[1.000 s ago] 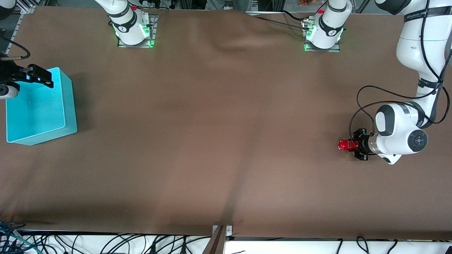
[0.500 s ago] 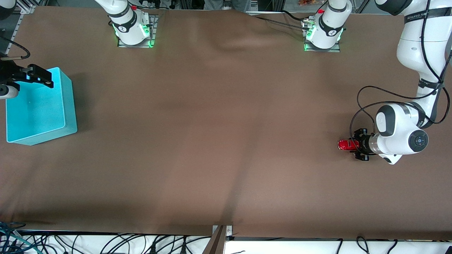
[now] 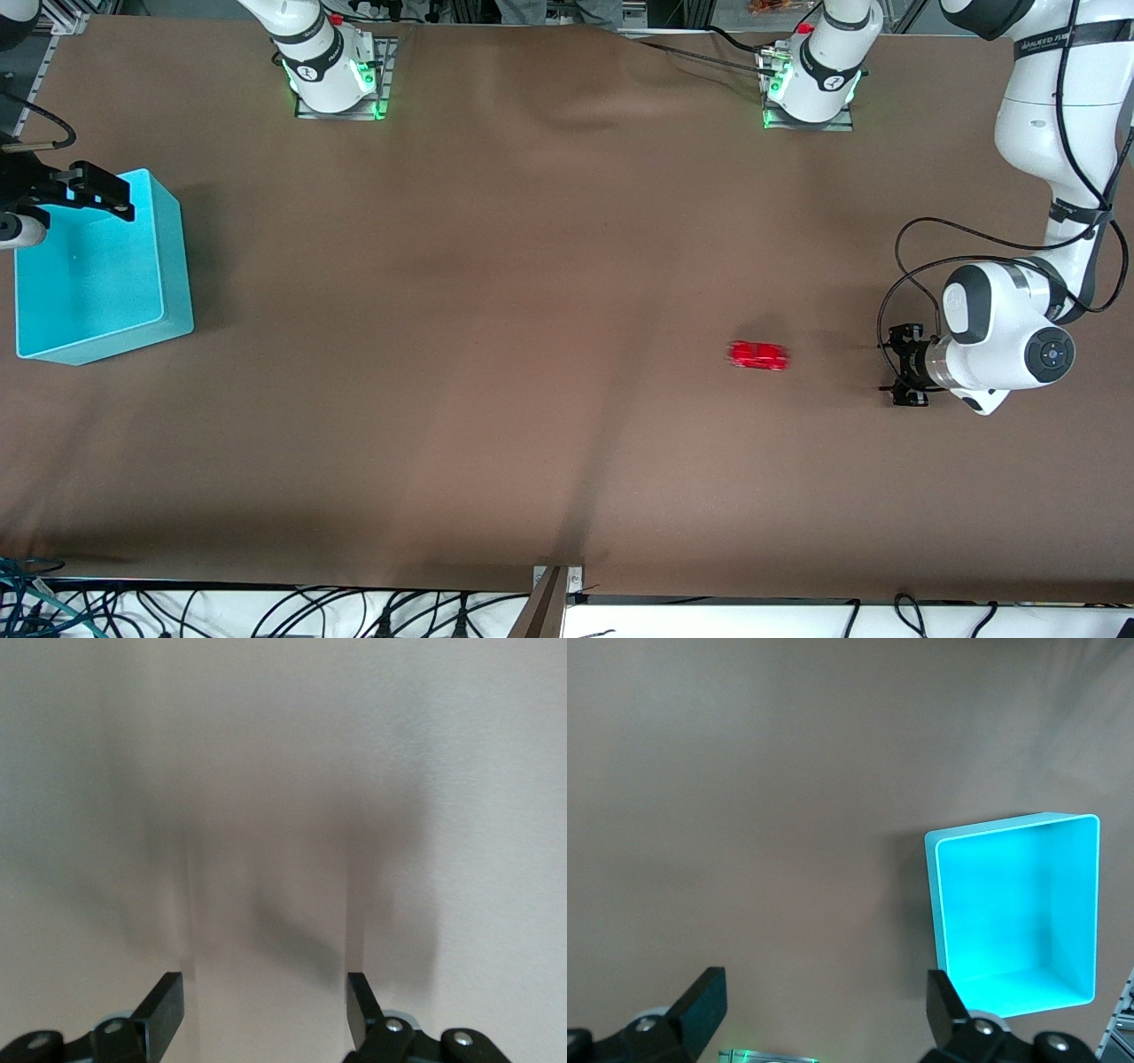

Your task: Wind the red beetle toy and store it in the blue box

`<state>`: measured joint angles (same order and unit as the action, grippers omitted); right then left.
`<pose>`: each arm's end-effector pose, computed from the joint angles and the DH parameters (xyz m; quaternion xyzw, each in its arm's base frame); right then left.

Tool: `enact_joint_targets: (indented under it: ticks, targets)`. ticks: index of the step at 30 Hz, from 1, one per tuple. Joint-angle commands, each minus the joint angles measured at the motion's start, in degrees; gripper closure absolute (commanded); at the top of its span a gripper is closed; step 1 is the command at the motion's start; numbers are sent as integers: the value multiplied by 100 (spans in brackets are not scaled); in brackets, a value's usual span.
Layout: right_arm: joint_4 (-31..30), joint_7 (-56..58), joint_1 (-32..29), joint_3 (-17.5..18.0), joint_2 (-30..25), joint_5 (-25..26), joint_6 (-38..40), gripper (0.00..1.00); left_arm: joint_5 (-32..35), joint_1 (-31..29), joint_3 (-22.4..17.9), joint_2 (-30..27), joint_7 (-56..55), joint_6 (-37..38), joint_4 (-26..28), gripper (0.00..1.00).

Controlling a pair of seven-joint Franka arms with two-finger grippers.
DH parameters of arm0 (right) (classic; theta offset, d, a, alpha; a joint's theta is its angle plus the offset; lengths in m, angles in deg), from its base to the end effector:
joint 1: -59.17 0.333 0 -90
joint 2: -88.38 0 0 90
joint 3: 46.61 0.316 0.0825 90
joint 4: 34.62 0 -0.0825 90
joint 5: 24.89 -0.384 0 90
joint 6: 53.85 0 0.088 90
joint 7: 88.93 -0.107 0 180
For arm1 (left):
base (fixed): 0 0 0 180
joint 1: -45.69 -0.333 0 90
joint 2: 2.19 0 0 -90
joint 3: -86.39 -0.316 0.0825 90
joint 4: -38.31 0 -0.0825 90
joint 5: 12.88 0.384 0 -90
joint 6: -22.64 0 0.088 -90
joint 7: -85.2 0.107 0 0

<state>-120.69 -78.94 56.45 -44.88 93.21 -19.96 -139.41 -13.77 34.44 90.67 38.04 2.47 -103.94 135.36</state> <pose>0.5715 -0.0204 0.6031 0.9951 0.0770 -0.0503 0.0371 0.6498 0.0828 0.1745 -0.6973 -0.7102 0.0917 0.0326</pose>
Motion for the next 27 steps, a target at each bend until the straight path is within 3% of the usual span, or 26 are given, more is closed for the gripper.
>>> enact_joint_targets:
  ticks: [1,6,14,20,24,27]
  targets:
    - [81,-41,-18,29,9,17,56,0,98,9,38,-155,11,116,-151,17]
    - [81,-50,-18,29,9,17,56,0,89,9,135,-358,3,186,-160,11]
    - [81,-50,-9,29,9,25,56,0,98,9,179,-595,-6,248,-248,10]
    - [81,-50,-9,29,9,25,56,0,107,18,197,-596,3,555,-564,9]
    - [81,-50,-9,29,9,25,56,0,133,9,205,-604,29,757,-757,0]
    - [81,-50,-9,29,9,25,56,0,159,26,214,-604,38,898,-950,0]
